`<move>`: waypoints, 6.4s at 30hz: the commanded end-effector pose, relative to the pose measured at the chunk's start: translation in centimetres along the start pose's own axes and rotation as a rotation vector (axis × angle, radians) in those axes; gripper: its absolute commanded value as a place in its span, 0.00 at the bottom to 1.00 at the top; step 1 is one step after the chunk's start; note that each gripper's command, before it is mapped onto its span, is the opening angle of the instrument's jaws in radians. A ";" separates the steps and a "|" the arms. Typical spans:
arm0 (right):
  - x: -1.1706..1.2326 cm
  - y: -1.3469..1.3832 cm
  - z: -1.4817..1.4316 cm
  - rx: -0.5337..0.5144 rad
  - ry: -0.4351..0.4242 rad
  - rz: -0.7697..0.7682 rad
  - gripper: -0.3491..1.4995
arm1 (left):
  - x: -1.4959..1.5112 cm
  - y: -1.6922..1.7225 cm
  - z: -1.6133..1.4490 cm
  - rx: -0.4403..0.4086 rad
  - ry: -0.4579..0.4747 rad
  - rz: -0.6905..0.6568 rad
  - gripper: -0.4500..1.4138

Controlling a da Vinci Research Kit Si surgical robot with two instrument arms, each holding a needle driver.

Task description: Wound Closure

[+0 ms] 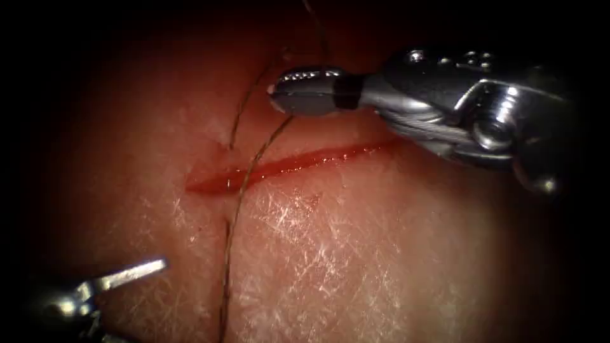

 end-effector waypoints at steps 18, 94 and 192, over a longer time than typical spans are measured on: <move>-0.09 0.12 1.88 0.017 0.025 -0.192 0.83 | 0.33 -0.10 -0.62 0.085 -0.045 -0.062 0.54; -1.34 -0.48 0.83 0.144 -0.007 -0.019 0.59 | 0.03 -0.69 0.25 0.065 0.024 -0.001 0.00; -1.66 0.31 0.63 0.063 -0.050 -0.043 0.00 | 1.17 -1.15 -0.28 0.347 0.341 -0.143 0.53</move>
